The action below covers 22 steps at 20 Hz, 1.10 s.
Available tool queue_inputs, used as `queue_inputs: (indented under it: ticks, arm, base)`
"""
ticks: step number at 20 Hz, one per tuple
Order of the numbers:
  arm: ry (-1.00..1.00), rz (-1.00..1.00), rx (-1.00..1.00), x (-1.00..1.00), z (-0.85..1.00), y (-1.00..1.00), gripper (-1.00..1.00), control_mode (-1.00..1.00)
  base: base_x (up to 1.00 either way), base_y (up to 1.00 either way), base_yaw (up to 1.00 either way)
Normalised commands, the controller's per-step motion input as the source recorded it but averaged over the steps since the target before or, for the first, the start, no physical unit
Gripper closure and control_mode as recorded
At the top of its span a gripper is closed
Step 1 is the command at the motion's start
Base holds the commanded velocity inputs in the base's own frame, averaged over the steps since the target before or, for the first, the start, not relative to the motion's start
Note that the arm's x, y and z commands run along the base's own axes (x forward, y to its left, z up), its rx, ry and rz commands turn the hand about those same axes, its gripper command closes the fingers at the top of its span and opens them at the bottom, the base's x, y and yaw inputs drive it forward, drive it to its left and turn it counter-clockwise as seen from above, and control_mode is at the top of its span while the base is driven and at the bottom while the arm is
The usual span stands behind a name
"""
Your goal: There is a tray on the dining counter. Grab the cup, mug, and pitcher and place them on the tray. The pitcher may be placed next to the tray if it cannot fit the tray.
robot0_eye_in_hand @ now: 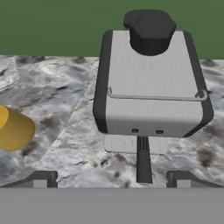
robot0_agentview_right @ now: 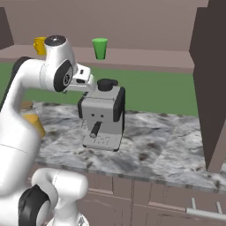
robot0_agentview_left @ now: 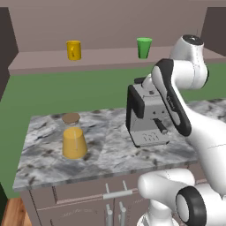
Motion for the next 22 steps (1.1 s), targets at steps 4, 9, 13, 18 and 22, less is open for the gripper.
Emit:
queue_inputs:
  ticks: [4, 9, 13, 18, 22]
  arm:
    - [-0.15, 0.0, 0.0, -0.32, 0.53, -0.27, -1.0, -1.0]
    - [-0.14, 0.0, 0.0, -0.29, 0.45, -0.18, -1.0, -1.0]
    - [-0.15, 0.0, 0.0, -0.19, 0.37, -0.03, -1.0, -1.0]
    - [-0.09, 0.0, 0.06, -0.01, 0.31, -0.08, -1.0, -1.0]
    - [-0.04, 0.0, 0.14, 0.0, 0.28, -0.08, -1.0, -1.0]
  base:
    - [0.0, 0.0, 0.0]
    - [0.0, 0.0, 0.0]
    - [0.0, 0.0, 0.0]
    - [0.0, 0.0, 0.0]
    - [0.0, 0.0, 0.0]
